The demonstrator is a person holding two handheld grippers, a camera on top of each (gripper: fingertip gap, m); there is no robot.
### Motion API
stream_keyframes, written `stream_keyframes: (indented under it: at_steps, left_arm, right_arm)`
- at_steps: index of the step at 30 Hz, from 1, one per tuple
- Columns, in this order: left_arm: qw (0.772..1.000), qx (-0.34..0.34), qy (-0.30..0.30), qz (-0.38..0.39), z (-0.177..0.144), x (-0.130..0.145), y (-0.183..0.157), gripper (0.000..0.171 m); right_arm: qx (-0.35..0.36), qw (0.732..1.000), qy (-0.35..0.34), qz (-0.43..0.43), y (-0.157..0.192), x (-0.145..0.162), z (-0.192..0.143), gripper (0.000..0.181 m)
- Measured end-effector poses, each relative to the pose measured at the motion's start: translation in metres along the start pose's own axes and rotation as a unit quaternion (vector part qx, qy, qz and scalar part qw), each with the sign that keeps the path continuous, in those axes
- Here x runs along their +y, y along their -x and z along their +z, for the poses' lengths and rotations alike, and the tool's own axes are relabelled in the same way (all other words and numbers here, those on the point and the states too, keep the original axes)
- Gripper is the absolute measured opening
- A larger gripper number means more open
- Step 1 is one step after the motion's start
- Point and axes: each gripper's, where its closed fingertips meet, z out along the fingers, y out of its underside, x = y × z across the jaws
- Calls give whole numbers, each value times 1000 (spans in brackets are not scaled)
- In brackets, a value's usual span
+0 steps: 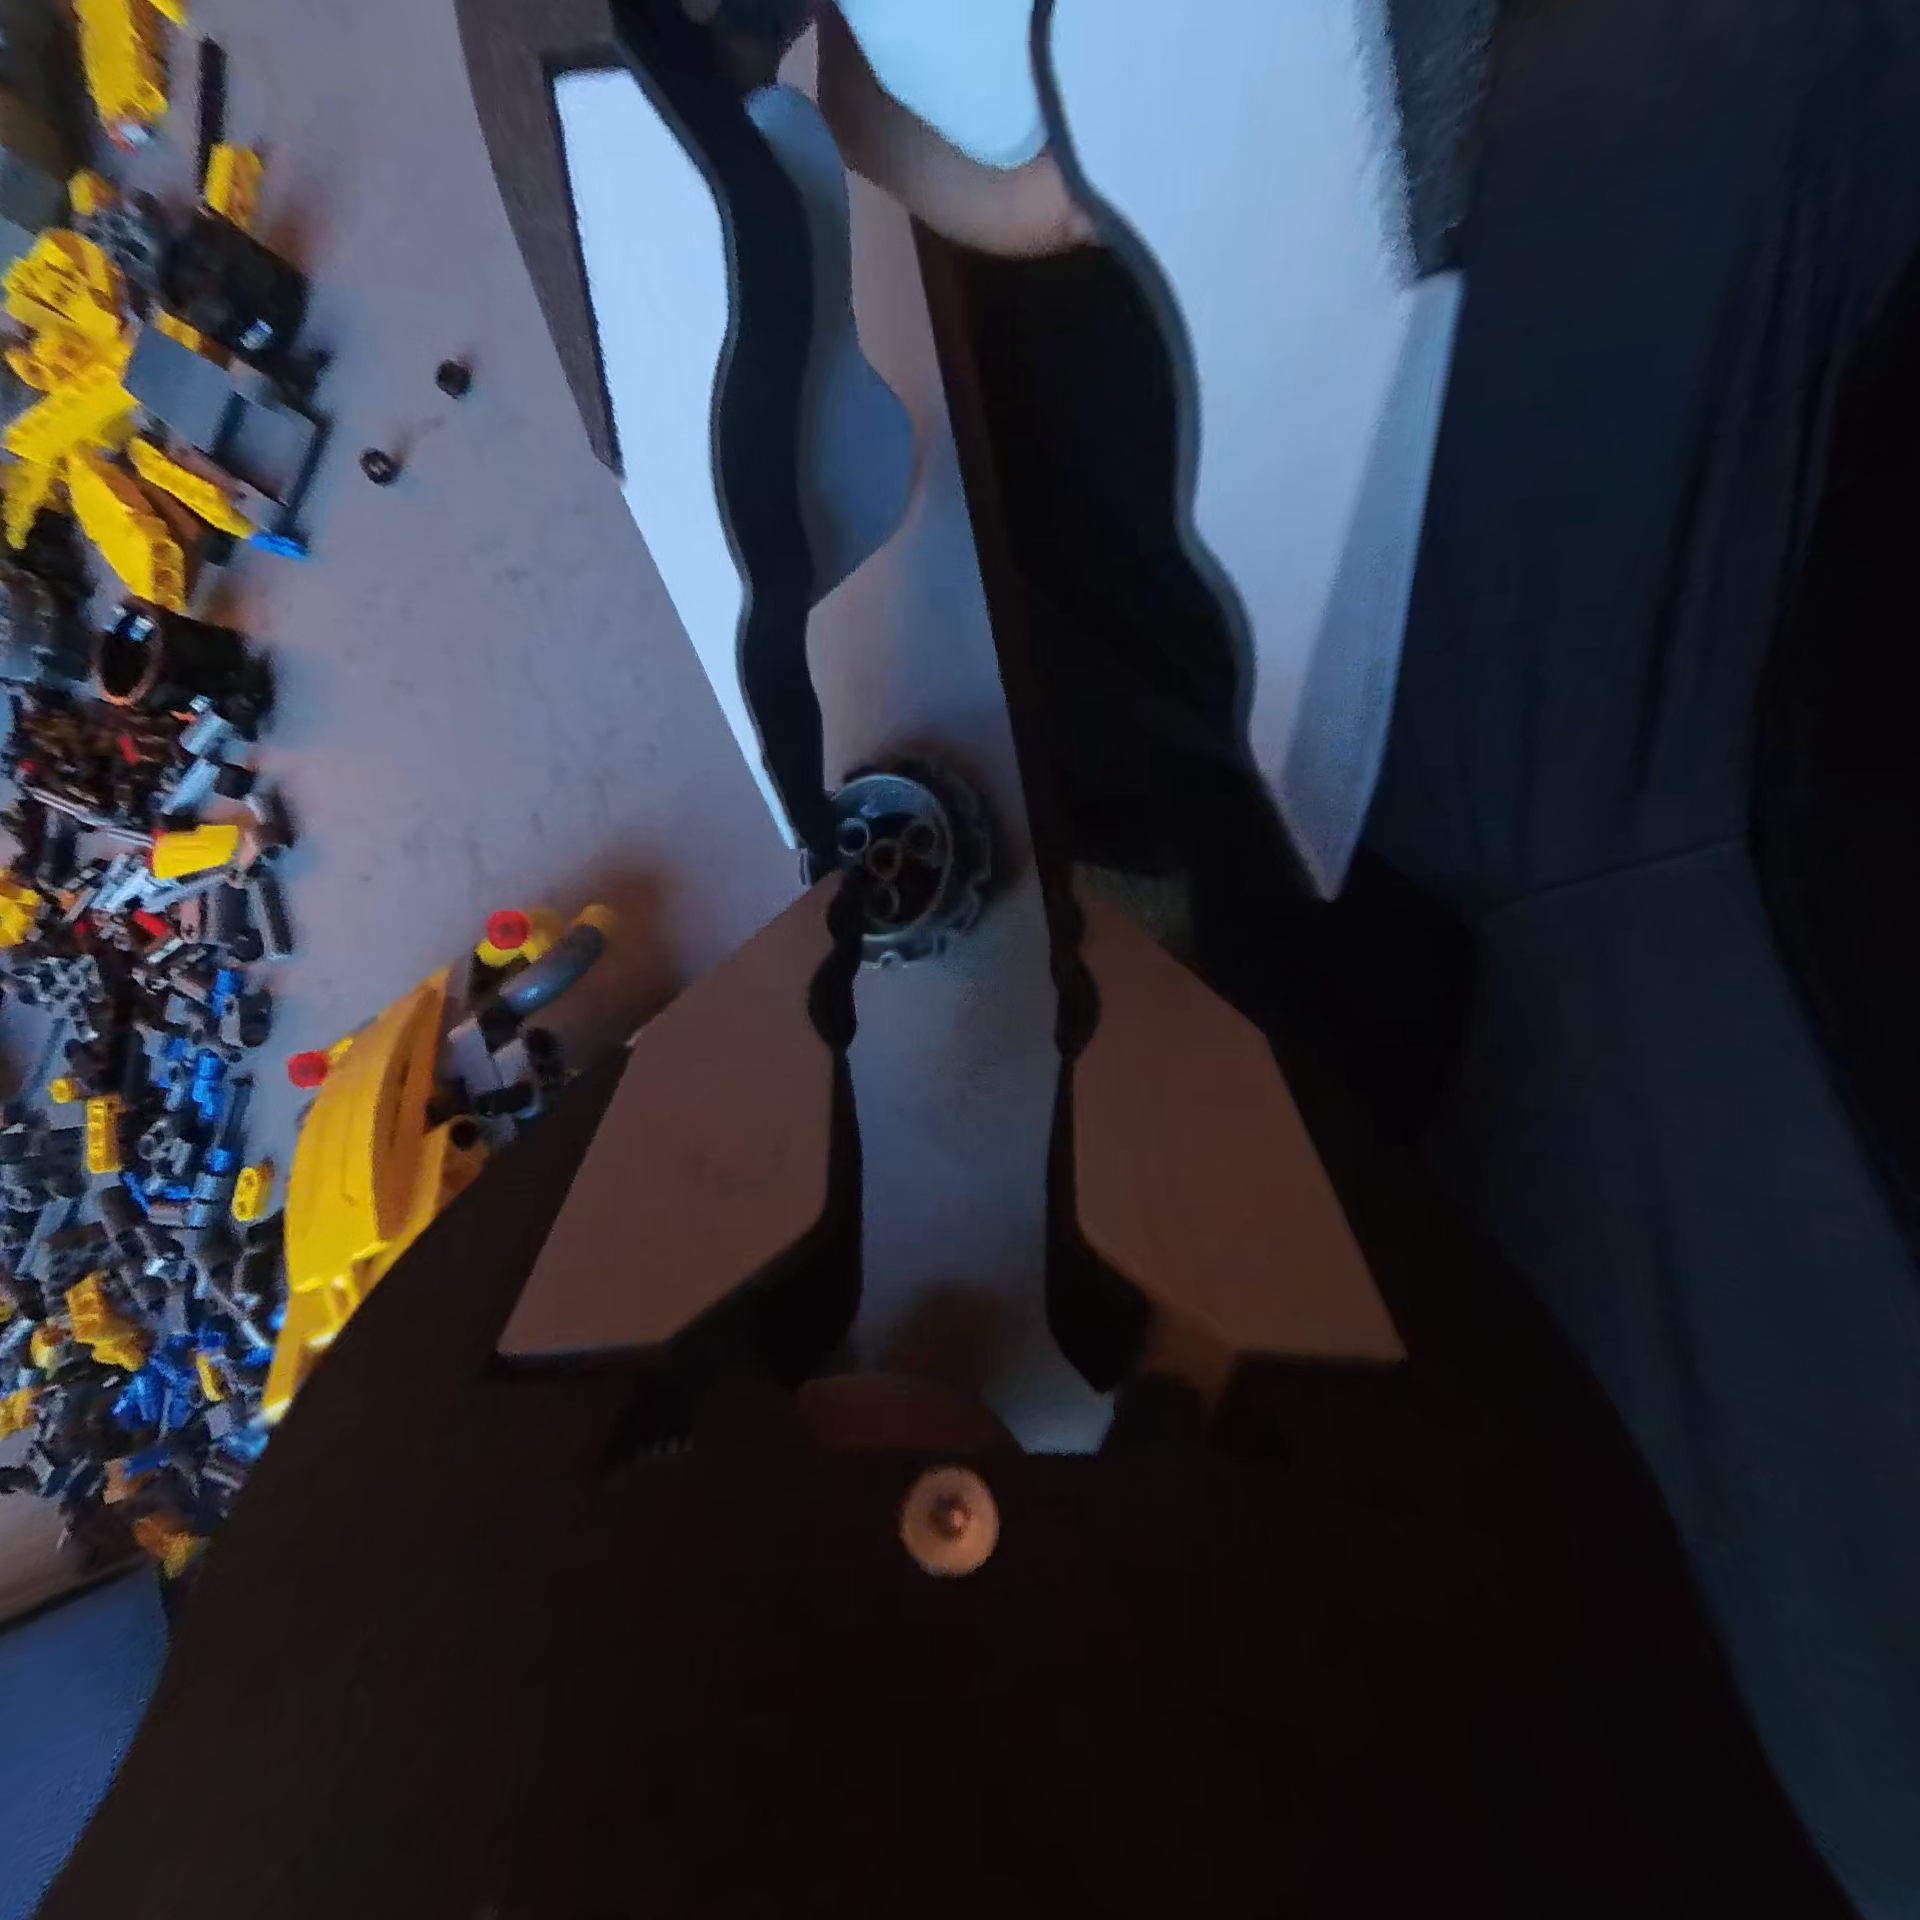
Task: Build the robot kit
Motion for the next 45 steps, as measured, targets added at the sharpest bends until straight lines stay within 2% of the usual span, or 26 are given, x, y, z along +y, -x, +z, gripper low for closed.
stream_keyframes:
  at_steps: [4,5,7,8,12,15,18,21,22,27,31,37,41,45]
  left_arm:
    - [1000,8,9,-3,-1,0,-3,27]
    - [1000,14,10,-2,-2,-1,-5,21]
    - [1000,14,16,3,-3,0,-6,20]
    - [1000,15,14,3,-3,0,-6,20]
    - [1000,27,5,-13,-5,0,-5,20]
    - [998,45,-20,-27,-10,-5,-7,19]
    - [995,66,-55,-42,-20,-14,-8,18]
    - [994,73,-69,-51,-27,-17,-6,18]
    - [993,75,-71,-52,-28,-16,-6,18]
    - [991,90,-90,-46,-35,-19,-8,18]
    - [991,91,-95,-36,-39,-17,-8,18]
    - [985,112,-124,-48,-49,-22,-10,18]
    - [983,110,-136,-49,-53,-23,-8,18]
    - [990,66,-119,-35,-53,-19,2,26]
  right_arm:
    - [-9,1000,2,-4,6,-1,3,89]
    - [-10,1000,3,-4,6,-1,3,88]
    - [-9,1000,6,-9,6,1,0,78]
    - [-2,1000,5,-14,3,0,-3,73]
    - [24,999,-6,-23,-6,-2,-18,73]
    - [71,993,19,-91,-12,5,-25,72]
    - [126,969,51,-207,-9,7,-24,54]
    - [184,930,32,-316,-3,-11,-27,25]
    - [194,919,30,-341,-1,-15,-27,22]
    - [223,890,58,-393,-1,-18,-26,29]
    - [228,871,72,-428,3,-17,-22,20]
    - [246,850,86,-458,2,-20,-17,27]
    - [270,827,83,-486,4,-30,-19,19]
    - [269,835,67,-475,7,-37,-24,17]
